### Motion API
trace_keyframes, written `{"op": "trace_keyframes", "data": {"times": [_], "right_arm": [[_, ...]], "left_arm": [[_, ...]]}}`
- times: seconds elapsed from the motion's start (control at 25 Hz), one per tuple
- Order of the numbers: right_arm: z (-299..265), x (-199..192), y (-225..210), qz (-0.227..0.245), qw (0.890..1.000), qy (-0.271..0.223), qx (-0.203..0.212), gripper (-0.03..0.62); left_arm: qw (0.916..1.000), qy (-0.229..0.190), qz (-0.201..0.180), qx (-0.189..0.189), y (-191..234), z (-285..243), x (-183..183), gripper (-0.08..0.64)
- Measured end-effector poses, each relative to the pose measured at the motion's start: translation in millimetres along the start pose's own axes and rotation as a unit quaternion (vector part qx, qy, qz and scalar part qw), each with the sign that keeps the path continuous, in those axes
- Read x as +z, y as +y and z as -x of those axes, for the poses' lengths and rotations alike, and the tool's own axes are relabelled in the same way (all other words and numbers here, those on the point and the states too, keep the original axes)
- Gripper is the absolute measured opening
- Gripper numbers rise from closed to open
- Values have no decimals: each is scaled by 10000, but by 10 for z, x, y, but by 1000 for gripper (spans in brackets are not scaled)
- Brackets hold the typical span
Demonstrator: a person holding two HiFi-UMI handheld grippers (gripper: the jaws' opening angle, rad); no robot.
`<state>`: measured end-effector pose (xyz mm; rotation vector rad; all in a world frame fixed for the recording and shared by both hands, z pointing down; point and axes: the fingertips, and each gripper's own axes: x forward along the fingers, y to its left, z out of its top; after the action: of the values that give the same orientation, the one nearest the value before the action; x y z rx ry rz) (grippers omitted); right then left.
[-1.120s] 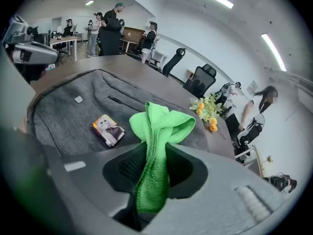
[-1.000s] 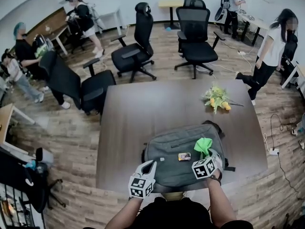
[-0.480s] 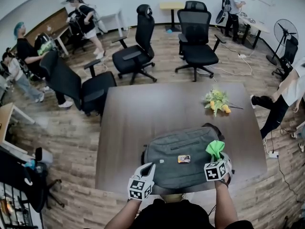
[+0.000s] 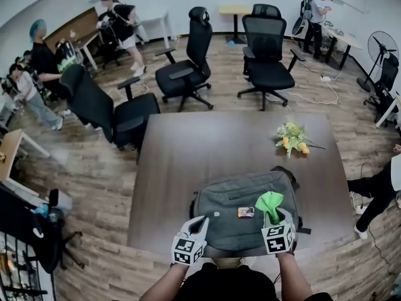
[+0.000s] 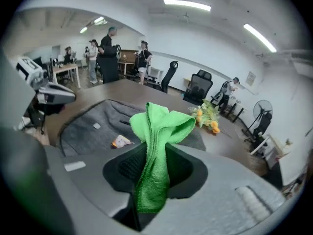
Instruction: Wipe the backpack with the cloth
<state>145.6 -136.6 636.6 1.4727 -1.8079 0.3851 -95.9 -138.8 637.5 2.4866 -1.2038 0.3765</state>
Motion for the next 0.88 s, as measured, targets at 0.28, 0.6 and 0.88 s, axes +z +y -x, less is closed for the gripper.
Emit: {"op": "trace_keyframes", "data": {"times": [0.28, 0.6, 0.88], "right_arm": [[-114, 69, 874, -548, 9861, -114, 1566, 107], [-260, 117, 1926, -57, 9637, 87, 2667, 107], [-369, -20, 2376, 370, 9541, 524, 2927, 108]], "left_arm": [[9998, 104, 94, 152, 96, 112, -119, 15], [9983, 220, 259, 474, 310, 370, -285, 15], [9967, 354, 359, 631, 406, 565, -433, 15]]}}
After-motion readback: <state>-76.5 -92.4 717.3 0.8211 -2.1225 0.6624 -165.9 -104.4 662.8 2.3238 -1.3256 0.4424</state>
